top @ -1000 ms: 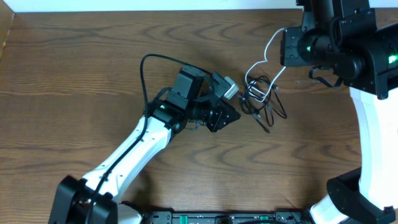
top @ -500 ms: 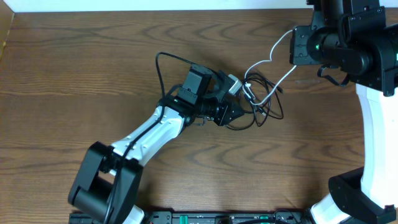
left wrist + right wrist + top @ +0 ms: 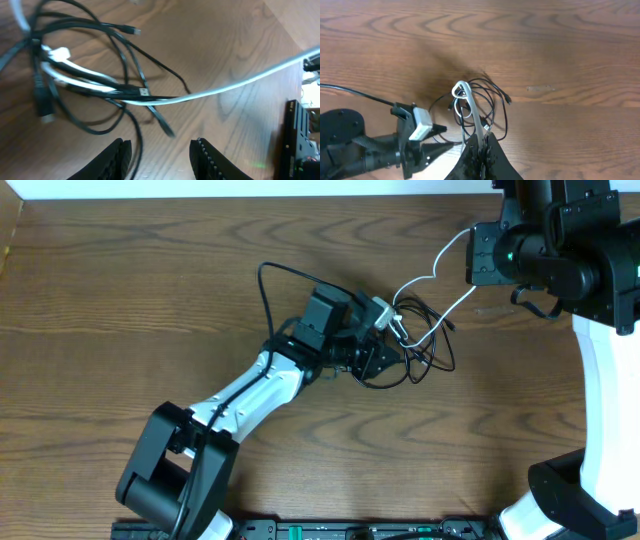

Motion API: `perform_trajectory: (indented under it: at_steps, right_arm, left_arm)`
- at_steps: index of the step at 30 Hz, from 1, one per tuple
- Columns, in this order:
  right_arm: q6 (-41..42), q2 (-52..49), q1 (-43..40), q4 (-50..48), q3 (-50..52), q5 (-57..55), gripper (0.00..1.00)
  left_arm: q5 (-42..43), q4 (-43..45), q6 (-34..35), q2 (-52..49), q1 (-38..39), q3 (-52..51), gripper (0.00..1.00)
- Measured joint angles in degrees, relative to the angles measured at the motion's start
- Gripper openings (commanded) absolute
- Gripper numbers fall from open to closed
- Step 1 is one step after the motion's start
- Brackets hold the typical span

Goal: Untangle cables

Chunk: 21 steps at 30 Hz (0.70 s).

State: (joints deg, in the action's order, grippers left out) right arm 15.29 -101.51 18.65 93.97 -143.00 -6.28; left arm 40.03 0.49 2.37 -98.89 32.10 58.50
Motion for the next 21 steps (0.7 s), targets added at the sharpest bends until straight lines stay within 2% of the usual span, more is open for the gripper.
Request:
perform_trajectory:
  at_steps: [7,21]
  right_arm:
    - [-0.04,0.0,0.0,-0.07,0.0,0.0,0.01]
    - [-0.04,0.0,0.0,-0.07,0.0,-0.02,0.01]
  left_arm:
    - [-1.07,0.0,0.74,0.0,2.21,0.0,0.43]
    - [-14.67,0.02,4.96,0.0,7.15,0.0,0.43]
